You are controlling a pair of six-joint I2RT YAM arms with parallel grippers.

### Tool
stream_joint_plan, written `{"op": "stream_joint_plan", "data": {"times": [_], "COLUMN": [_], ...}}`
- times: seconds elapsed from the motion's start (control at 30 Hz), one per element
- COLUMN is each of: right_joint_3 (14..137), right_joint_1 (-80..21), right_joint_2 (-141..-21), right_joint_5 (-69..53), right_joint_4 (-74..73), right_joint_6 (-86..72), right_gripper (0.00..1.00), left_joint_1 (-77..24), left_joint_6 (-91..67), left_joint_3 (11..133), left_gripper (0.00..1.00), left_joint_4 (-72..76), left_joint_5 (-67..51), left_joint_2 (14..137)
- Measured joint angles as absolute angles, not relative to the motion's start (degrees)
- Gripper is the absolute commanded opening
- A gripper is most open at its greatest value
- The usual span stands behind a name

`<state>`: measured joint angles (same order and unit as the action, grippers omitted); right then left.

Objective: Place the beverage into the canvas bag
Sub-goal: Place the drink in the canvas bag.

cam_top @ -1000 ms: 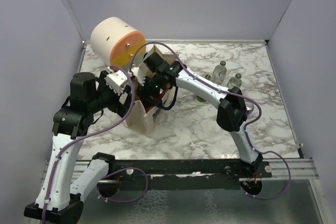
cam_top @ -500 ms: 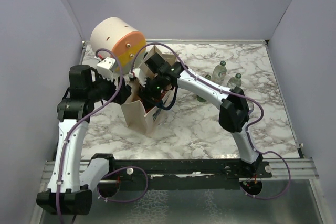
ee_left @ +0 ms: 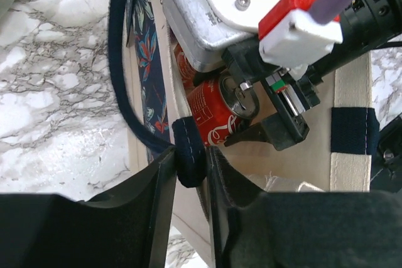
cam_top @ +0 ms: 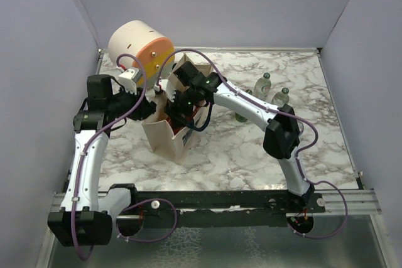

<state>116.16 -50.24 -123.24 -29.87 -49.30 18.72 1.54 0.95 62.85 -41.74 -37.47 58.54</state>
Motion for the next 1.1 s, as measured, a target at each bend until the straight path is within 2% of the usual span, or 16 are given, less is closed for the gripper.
{"op": "stream_joint_plan", "data": {"times": [0.1,0.93,1.1], "right_joint_3": [117.16,120.29,120.75], "right_joint_1": [-50.24,-51.27,-51.48], "right_joint_2": [-123.24,-128.14,-128.99], "right_joint_5": [-28.71,-22.92,-22.94], "right_joint_4": [-49.8,-51.72,-50.96], "right_joint_6": [18.74,17.52,17.15], "right_gripper": [0.01,0.02,0.08], "left_joint_1": [1.74,3.22,3.42], "left_joint_6": [1.15,1.65,1.13], "left_joint_3": [62.85,62.37,62.33], "left_gripper": [0.0,0.0,0.0], "left_joint_4": [-41.6,-41.39,-41.23], "left_joint_5": [-38.13,-40.97,-39.81], "left_joint_2": [58.61,59.07,59.07]}}
